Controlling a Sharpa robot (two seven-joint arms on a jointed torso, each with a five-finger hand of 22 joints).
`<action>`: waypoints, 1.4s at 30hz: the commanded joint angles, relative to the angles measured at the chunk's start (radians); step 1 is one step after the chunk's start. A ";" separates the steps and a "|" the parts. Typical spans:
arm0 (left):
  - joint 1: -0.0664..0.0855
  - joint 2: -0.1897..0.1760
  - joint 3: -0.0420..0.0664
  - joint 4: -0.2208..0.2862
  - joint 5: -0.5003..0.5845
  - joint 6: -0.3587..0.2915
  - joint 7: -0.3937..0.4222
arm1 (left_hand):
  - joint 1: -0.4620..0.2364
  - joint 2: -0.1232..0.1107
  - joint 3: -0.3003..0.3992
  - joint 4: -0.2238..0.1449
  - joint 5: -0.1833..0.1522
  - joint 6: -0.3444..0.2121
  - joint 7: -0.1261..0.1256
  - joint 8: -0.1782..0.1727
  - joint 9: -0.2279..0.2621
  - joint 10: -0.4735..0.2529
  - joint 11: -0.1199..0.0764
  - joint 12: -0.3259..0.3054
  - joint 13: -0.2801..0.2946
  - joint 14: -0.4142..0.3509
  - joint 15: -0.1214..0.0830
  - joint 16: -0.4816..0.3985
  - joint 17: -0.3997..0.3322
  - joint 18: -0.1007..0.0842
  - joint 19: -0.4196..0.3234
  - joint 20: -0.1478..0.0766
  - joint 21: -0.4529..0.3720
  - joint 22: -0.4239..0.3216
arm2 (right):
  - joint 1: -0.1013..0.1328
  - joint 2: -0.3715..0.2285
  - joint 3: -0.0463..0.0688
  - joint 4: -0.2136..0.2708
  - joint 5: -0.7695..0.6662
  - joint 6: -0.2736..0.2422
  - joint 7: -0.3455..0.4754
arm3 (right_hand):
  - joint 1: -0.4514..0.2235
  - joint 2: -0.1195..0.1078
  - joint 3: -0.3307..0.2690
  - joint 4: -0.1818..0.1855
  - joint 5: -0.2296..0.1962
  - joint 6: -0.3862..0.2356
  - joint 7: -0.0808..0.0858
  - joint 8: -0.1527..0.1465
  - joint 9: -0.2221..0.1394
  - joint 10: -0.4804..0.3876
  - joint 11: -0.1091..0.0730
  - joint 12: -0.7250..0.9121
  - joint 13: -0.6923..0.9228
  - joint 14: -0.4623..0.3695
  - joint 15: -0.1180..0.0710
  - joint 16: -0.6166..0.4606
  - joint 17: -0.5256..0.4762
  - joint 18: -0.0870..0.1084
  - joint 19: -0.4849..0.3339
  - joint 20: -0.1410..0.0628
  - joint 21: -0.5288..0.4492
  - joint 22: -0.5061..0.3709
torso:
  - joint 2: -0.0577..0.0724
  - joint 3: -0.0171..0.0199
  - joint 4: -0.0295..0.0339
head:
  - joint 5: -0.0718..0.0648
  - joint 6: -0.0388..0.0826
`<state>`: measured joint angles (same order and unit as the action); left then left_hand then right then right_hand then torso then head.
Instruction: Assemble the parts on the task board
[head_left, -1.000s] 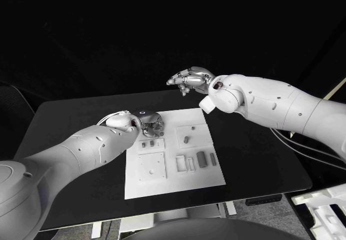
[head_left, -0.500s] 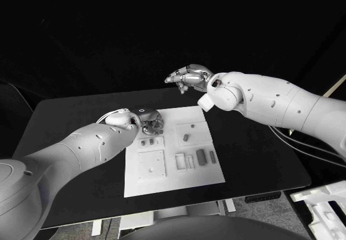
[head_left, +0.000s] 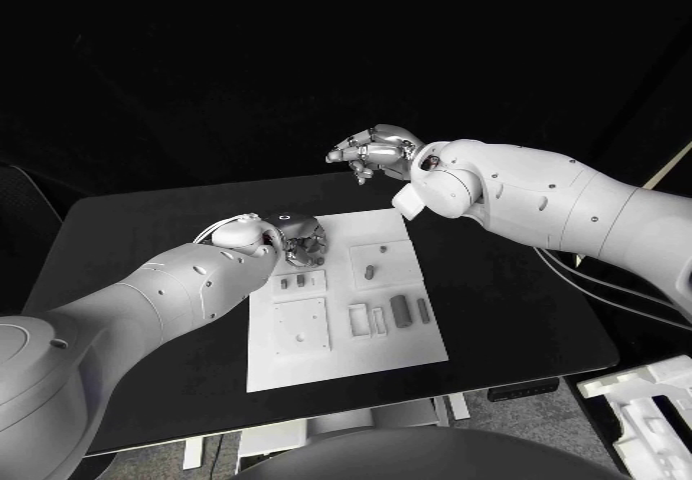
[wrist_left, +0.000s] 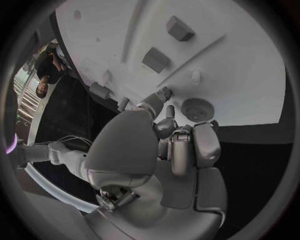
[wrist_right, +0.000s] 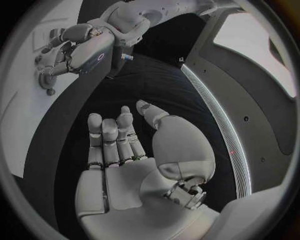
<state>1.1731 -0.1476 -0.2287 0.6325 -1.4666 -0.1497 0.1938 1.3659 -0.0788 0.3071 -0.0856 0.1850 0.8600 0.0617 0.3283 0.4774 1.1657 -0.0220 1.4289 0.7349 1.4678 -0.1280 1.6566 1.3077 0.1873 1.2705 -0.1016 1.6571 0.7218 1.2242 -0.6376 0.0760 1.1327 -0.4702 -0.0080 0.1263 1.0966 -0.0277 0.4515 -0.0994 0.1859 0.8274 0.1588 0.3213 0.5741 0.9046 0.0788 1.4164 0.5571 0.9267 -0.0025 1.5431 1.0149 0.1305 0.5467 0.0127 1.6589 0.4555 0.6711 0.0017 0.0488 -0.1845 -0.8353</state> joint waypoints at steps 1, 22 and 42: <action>0.000 0.004 0.001 0.000 0.006 0.013 0.003 | -0.001 0.007 0.004 0.003 0.001 0.008 -0.002 0.004 0.001 -0.024 0.014 0.001 0.001 0.231 0.003 0.154 0.289 0.075 -0.004 0.002 0.140 0.002 | 0.001 0.002 0.001 0.001 -0.007 0.003 0.007 | -0.014 0.000 0.004 0.003 -0.003 -0.004 0.005 0.002 0.000 -0.005 -0.001 0.004 0.001 0.001 -0.007 0.007 0.001 0.003 -0.004 -0.001 0.108 0.001 | -0.001 -0.0006 0.0009 | -0.001 -0.001; -0.002 0.011 0.000 -0.008 0.004 0.047 -0.005 | -0.006 0.012 0.009 0.007 0.000 0.023 0.007 0.012 0.005 -0.030 0.016 0.004 0.004 0.233 0.003 0.155 0.294 0.075 -0.005 0.002 0.141 0.004 | 0.001 0.007 0.001 0.000 -0.007 0.003 0.008 | -0.014 0.000 0.004 0.003 -0.003 -0.004 0.005 0.003 0.000 -0.005 -0.001 0.004 0.001 0.002 -0.007 0.007 0.002 0.003 -0.004 -0.001 0.108 0.001 | 0.000 -0.0017 0.0009 | -0.002 -0.006; -0.007 0.009 0.000 -0.005 0.004 0.032 -0.002 | -0.007 0.011 0.010 0.008 0.000 0.027 0.008 0.014 0.005 -0.032 0.016 0.005 0.005 0.232 0.003 0.155 0.293 0.075 -0.005 0.002 0.141 0.005 | 0.001 0.007 0.001 0.002 -0.007 0.004 0.008 | -0.015 0.000 0.004 0.003 -0.003 -0.004 0.005 0.003 0.000 -0.005 -0.001 0.004 0.001 0.002 -0.007 0.007 0.002 0.003 -0.004 -0.001 0.109 0.001 | 0.000 -0.0020 0.0011 | -0.005 -0.010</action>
<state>1.1665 -0.1401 -0.2290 0.6247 -1.4663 -0.1221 0.1898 1.3618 -0.0748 0.3127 -0.0800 0.1850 0.8802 0.0687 0.3367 0.4814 1.1606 -0.0270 1.4289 0.7394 1.4678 -0.1280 1.6567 1.3074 0.1872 1.2705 -0.1012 1.6571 0.7257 1.2251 -0.6304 0.0760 1.1328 -0.4703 -0.0085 0.1265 1.0895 -0.0285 0.4515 -0.0994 0.1859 0.8274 0.1588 0.3213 0.5741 0.9046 0.0788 1.4163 0.5569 0.9267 -0.0025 1.5471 1.0153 0.1305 0.5467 0.0127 1.6589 0.4554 0.6710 -0.0002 0.0497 -0.1896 -0.8448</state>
